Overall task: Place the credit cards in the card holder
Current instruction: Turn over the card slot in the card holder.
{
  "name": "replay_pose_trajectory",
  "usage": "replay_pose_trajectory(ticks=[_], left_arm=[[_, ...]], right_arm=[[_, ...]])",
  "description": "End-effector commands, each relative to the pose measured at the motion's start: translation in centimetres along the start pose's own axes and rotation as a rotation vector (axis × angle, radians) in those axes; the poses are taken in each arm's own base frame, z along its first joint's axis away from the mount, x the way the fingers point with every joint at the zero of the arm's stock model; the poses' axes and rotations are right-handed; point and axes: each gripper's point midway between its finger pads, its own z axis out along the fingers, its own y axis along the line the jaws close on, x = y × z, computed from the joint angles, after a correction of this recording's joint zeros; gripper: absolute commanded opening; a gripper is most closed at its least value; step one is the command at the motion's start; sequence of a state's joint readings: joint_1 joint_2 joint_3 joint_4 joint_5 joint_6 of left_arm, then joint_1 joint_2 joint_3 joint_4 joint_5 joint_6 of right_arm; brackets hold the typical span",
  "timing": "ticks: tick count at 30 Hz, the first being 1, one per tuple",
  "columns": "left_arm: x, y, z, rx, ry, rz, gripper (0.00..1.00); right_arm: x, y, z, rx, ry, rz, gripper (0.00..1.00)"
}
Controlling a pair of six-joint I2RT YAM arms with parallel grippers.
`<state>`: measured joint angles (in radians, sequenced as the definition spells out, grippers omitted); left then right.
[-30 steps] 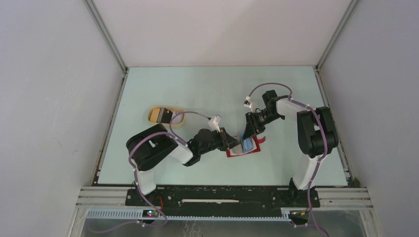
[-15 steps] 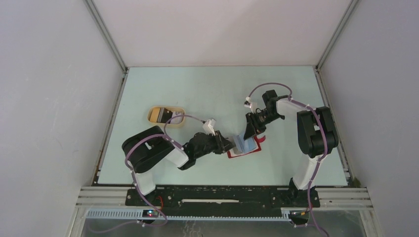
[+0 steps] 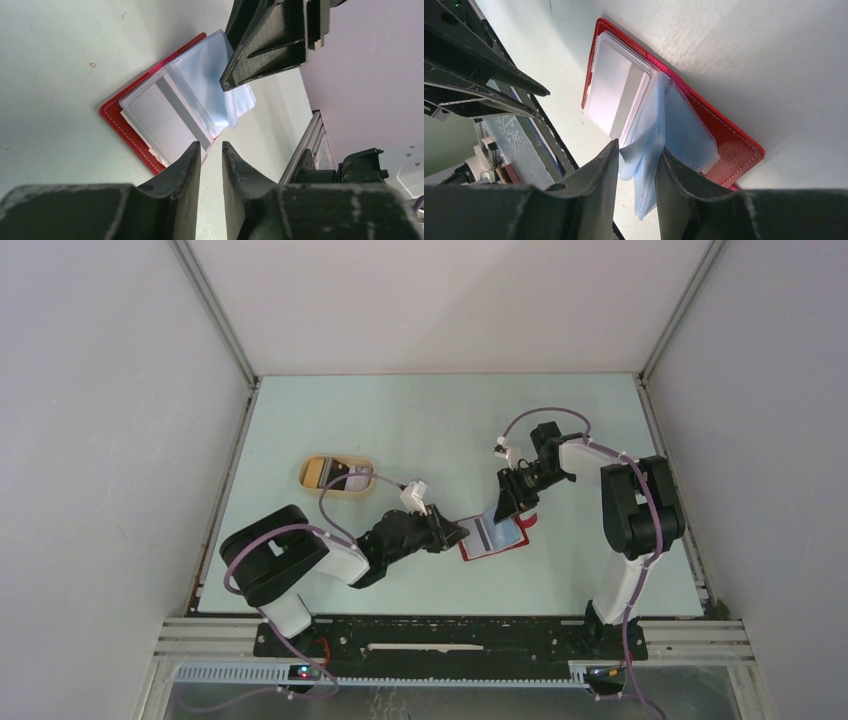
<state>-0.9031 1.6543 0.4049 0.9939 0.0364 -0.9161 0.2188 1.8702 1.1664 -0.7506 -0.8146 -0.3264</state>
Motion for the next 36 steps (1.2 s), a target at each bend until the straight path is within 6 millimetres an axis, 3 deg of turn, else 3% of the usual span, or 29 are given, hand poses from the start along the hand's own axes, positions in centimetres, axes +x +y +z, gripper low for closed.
replay_pose_trajectory(ticks=[1,12,21,24,29,36], left_arm=[[-0.1,-1.0,0.9,0.029,0.012,0.042,0.27],[1.1,-0.9,5.1,0.005,0.105,0.087,0.24],[1.8,-1.1,7.3,-0.001,0.158,0.117,0.24],[1.6,-0.9,7.3,-0.013,0.15,0.132,0.24],[1.3,-0.1,6.4,-0.049,0.136,0.166,0.24],[1.4,1.9,4.9,-0.118,0.116,0.195,0.25]], right_arm=[[-1.3,0.2,-0.3,0.009,-0.024,-0.037,0.41],[-1.9,0.7,-1.8,0.007,-0.068,-0.069,0.5],[-3.3,0.2,-5.5,0.144,-0.157,-0.158,0.53],[-3.6,1.0,-6.2,0.153,-0.192,-0.22,0.51],[-2.4,3.6,-4.8,0.014,-0.149,-0.287,0.37],[-0.8,1.1,-1.2,0.072,0.0,-0.22,0.27]])
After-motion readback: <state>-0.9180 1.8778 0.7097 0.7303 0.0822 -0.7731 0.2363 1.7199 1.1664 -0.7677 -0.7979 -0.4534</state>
